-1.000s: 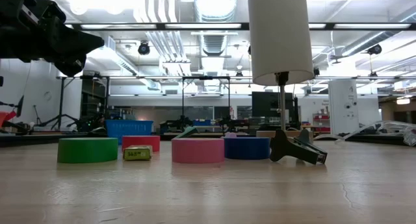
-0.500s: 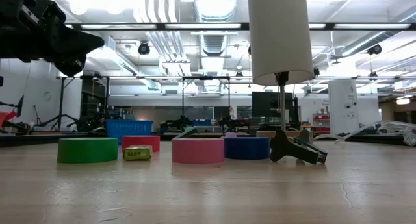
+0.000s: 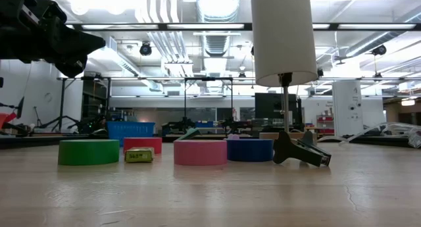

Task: Pick and place Stapler, Stapler remover, tape
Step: Put the red tape into the blue basket

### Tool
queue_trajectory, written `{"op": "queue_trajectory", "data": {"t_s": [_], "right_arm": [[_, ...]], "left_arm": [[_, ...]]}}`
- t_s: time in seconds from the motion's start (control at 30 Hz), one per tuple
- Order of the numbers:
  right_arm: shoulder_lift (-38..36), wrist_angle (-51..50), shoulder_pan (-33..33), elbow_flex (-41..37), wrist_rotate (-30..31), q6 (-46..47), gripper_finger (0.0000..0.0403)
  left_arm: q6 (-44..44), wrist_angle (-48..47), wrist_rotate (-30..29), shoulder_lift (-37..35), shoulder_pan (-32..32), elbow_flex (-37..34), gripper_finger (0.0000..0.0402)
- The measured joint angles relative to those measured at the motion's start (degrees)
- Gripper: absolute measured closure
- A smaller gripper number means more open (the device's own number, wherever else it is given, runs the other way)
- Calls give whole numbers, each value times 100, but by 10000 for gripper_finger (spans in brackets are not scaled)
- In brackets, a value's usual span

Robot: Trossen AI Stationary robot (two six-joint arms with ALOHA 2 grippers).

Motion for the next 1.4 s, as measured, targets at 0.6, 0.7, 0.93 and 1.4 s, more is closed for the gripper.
{"op": "queue_trajectory", "data": {"t_s": [0.6,0.7,0.93,1.4], "right_arm": [[-1297,4,-16,0,1595,-220,39],[-1418,4,-54,0,1906,-485,39],[-1546,19,-324,0,3121,-1505,45],[-1536,1175,-2467,0,3949,-5201,328]], "left_arm": [[0,-1,-1,0,-2,0,371],[0,0,0,0,-1,0,371],[-1,-1,0,0,-2,0,371],[1,-1,-1,2,0,0,371]]}}
